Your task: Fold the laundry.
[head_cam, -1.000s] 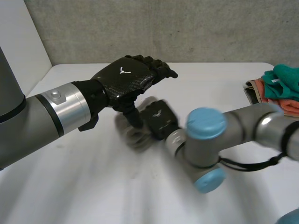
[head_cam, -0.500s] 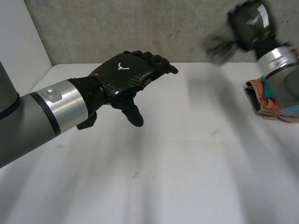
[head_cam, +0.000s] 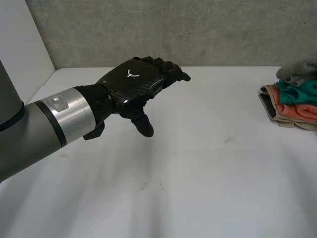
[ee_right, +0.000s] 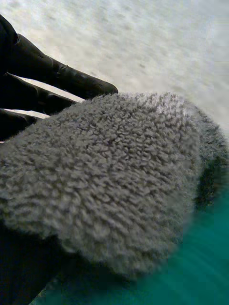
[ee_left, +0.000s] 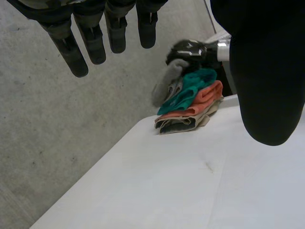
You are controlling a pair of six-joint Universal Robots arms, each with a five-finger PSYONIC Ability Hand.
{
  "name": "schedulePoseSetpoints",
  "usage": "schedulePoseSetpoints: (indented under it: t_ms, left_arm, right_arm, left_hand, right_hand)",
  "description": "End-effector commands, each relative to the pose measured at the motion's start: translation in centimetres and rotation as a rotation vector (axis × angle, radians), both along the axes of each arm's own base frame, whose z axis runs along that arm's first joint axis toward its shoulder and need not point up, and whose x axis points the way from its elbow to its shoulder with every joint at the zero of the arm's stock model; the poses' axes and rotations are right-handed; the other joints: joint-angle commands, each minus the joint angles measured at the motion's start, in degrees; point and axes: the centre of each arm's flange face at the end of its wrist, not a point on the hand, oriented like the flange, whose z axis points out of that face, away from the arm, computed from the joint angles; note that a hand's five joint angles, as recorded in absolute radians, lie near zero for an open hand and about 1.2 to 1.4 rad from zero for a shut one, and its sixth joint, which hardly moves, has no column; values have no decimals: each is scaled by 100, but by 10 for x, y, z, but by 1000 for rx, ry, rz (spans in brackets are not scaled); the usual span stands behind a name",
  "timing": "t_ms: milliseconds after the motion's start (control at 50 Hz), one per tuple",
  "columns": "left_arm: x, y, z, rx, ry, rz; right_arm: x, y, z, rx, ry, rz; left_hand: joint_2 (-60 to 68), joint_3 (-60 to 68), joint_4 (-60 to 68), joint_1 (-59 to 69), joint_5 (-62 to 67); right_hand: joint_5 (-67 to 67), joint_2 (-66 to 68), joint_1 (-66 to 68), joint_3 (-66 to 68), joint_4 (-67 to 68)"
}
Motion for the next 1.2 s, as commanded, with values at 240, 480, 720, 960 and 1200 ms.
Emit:
schedulePoseSetpoints:
  t_ms: [240, 480, 720, 960, 1200]
  left_arm:
    - [-1, -1, -3, 20, 3, 0]
    - [-1, -2, -3, 14, 7, 2]
    - [-1, -3, -2, 10, 9, 5]
    - [4, -9, 17, -11, 87, 51]
    - [72, -66, 57, -101, 324, 587]
  right_arm:
    - [-39, 19, -50, 207, 34, 69]
    - [-41, 32, -21, 289, 60, -30]
    - [-75, 69, 66, 267, 323, -402]
    - [-40, 78, 162, -91, 359, -771]
    - [129, 188, 146, 131, -272, -2]
  left_hand:
    - [-171, -214, -164, -108, -268]
    - [-171, -214, -164, -108, -268]
    - [-171, -214, -164, -108, -268]
    - [-171, -214, -164, -108, -268]
    - [-171, -214, -164, -108, -268]
  right_hand:
    - [1745, 1332, 2742, 1549, 1166]
    - [-5255, -5668, -4258, -5451, -5834]
    - [-5255, -5668, -4258, -5451, -5834]
    - [-5255, -5668, -4258, -5451, -5834]
    - [-5255, -5668, -4258, -5451, -5834]
